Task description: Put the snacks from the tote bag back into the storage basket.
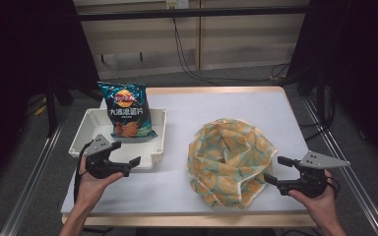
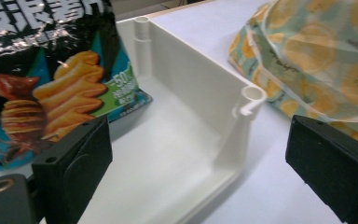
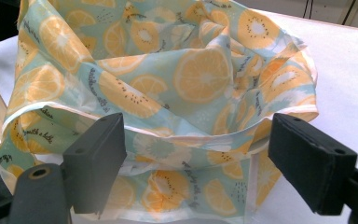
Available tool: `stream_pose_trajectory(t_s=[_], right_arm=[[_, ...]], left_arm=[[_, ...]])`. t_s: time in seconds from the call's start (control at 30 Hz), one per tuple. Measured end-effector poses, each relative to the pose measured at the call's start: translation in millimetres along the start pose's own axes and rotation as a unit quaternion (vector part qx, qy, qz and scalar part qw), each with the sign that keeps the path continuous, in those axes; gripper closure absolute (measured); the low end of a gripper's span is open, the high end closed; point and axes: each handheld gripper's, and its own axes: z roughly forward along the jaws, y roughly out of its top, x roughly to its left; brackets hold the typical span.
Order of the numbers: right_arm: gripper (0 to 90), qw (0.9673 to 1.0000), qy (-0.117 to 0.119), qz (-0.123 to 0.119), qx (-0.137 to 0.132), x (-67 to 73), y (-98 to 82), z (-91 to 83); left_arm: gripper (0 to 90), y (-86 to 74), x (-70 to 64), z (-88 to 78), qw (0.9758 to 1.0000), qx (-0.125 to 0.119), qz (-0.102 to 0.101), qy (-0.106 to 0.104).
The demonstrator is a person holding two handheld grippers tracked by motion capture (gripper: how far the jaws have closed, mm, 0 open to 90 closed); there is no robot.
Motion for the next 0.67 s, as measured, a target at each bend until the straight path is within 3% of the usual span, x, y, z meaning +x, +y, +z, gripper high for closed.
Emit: stream_pose_trajectory(t_s=[0.2,0.3,0.43,0.5,0.53,0.67], right_arm=[[18.9,1.0,-0.002,-0.002,0.0,-0.3,-1.6,-1.1],[18.9,1.0,-0.003,0.0,0.001,0.2,-2.6,-1.2],[19.0,1.0,-0.003,-0.001,0.001,0.5,-3.2,-1.4],[19.0,1.0,-0.004,0.0,0.001,1.0,-3.6,-1.5],[19.0,1.0,-0.004,-0.002,0.0,0.8,-3.9,-1.0],[19.0,1.0,-0.007,0.0,0.001,1.1,-5.5,-2.0]], left_arm=[[5.2,-13.9,-18.1,-9.2,1.0,-0.003,0.003,0.009],[4.4,-24.1,-25.6,-13.5,0.9998,-0.001,-0.018,-0.001],[4.9,-39.7,-37.7,-19.6,0.9994,-0.01,-0.029,0.014],[4.7,-42.4,-40.6,-22.6,0.9998,-0.007,-0.018,0.004],[4.7,-43.0,-40.8,-24.8,0.9999,-0.005,-0.009,0.012],[4.4,-49.0,-32.6,-28.8,0.9994,-0.009,-0.025,0.021]])
